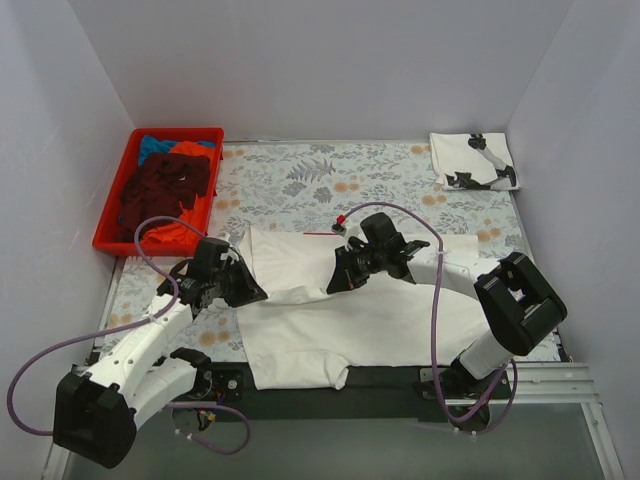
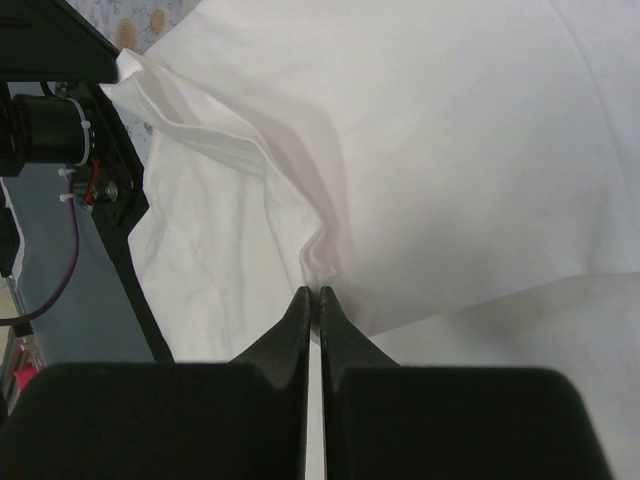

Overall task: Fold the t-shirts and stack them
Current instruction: Fold the tshirt

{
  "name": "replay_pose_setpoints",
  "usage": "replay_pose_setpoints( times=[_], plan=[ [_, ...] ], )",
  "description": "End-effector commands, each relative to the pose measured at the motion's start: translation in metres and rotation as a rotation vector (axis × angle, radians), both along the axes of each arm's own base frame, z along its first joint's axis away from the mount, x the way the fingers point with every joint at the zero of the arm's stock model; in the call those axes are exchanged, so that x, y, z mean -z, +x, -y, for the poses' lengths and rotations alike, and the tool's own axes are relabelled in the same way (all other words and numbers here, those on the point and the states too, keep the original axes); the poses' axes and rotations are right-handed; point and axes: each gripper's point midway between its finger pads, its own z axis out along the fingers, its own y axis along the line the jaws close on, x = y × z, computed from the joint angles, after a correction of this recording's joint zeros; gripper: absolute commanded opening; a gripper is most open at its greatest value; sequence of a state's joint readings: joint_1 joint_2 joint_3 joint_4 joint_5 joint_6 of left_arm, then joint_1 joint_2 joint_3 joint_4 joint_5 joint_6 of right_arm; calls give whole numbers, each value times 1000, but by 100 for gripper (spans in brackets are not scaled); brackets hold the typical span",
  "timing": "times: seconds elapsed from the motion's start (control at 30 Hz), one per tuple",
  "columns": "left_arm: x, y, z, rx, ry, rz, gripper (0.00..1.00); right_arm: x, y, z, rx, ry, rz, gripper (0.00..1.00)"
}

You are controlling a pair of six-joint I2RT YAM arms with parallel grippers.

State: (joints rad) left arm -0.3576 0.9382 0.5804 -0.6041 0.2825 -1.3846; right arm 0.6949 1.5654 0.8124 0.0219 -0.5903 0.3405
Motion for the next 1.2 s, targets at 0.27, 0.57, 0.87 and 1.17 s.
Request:
replay_pose_setpoints(
  times=[0.27,0.57,0.87,1.17],
  plan=[
    [6,-17,-1,9,12,-73,9,5,-18,1,-64,-15,-32,23],
    [-30,8,-16,-130,38,78,54,-10,2,21,-9,-127,126,48],
    [-30,92,-53,-297,238,216,58,-17,100,158,544,-371,229,55],
    [-1,181,-55,-311,258,172,46,-19,149,287,1006,-338,150,54]
  ],
)
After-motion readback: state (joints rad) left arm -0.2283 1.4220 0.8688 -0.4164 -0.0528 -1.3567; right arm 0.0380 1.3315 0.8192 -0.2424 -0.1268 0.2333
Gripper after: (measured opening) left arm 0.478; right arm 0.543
